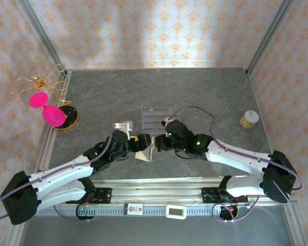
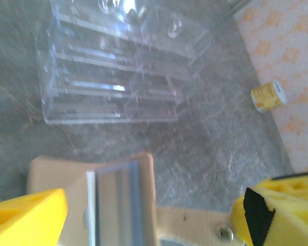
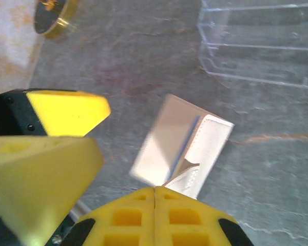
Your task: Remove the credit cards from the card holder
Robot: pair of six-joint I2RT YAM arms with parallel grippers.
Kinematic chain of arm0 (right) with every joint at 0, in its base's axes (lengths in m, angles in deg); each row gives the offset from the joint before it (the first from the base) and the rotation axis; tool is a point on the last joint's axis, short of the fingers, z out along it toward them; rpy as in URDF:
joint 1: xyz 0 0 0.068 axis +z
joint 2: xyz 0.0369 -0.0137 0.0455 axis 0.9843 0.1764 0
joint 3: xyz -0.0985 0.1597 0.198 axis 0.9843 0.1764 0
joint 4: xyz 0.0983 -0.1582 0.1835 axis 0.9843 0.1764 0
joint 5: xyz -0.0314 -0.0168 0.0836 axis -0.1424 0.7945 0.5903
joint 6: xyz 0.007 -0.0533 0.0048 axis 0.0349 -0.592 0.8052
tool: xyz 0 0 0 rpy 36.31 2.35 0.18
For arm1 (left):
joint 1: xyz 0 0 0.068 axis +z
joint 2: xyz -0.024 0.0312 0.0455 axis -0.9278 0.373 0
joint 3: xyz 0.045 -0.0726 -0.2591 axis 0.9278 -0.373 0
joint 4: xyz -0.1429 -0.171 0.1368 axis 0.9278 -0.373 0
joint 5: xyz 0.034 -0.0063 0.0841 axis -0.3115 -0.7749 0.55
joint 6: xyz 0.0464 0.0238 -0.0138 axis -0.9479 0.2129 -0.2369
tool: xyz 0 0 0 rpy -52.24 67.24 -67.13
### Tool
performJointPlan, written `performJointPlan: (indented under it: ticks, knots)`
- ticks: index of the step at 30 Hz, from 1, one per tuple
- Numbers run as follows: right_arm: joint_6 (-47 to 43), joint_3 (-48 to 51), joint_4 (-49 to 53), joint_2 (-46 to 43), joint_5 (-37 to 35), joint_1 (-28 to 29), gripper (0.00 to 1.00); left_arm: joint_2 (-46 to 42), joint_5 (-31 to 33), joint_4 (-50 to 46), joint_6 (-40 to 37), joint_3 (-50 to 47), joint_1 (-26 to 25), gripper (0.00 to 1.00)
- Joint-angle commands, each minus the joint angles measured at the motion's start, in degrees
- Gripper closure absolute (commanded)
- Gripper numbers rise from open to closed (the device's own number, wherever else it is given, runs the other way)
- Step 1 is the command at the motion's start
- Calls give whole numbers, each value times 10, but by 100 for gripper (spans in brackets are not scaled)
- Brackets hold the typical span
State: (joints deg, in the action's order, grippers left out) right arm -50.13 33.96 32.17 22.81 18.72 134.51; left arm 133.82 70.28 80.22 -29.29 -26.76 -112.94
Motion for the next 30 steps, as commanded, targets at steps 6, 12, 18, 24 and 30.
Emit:
performJointPlan:
  ticks: [6,12,18,24,30]
  knots:
    - [34,21,54,15,-47,-16,100,-15,17,-35,-36,-6,12,20]
    - [36,107,53,19,-85,-66,100,26,-15,9,-25,-27,12,39]
    - [41,132,27,79,-121,-74,100,95,-40,45,-22,-31,12,58]
    - [26,122,39,54,-147,-74,70,132,-61,65,-21,-31,12,71]
    - [-17,98,42,-54,-109,-74,49,146,-51,60,-19,-27,14,72]
